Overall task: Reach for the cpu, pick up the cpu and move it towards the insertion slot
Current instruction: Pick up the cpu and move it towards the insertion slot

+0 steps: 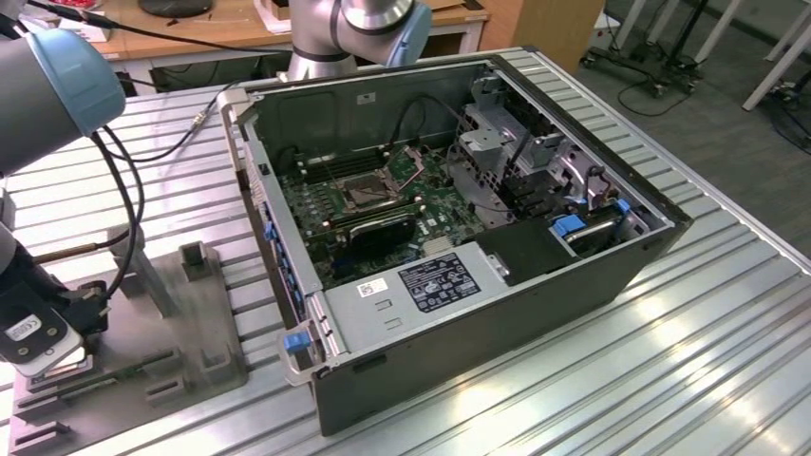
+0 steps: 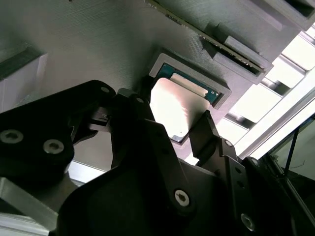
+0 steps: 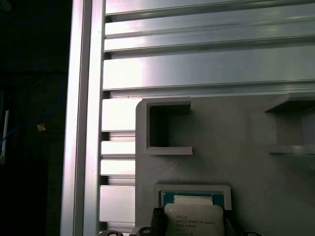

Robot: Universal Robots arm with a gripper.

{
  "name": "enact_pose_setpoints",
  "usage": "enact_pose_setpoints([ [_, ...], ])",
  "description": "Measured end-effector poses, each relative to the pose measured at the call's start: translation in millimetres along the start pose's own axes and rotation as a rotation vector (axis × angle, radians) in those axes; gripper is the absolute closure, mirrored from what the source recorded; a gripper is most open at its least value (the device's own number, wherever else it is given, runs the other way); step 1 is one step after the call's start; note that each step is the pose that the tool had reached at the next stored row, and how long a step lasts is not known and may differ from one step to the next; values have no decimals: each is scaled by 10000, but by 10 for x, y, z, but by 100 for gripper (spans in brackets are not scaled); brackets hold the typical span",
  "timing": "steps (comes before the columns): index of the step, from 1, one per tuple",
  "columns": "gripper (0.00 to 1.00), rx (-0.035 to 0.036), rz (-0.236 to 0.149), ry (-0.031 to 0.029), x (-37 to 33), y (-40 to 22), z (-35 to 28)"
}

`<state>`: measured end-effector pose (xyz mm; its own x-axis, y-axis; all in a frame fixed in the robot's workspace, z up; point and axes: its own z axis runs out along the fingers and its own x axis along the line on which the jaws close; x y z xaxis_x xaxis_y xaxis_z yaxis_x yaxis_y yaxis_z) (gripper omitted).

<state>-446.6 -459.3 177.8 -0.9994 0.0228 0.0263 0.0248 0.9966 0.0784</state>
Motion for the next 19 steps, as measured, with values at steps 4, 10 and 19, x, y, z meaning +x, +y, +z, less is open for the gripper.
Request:
enact_pose_setpoints([
  [4, 46, -1, 0, -1, 0, 1, -7],
  [10, 46, 0, 0, 0, 2, 6, -76],
  [19, 46, 0, 0, 0, 2, 7, -85],
])
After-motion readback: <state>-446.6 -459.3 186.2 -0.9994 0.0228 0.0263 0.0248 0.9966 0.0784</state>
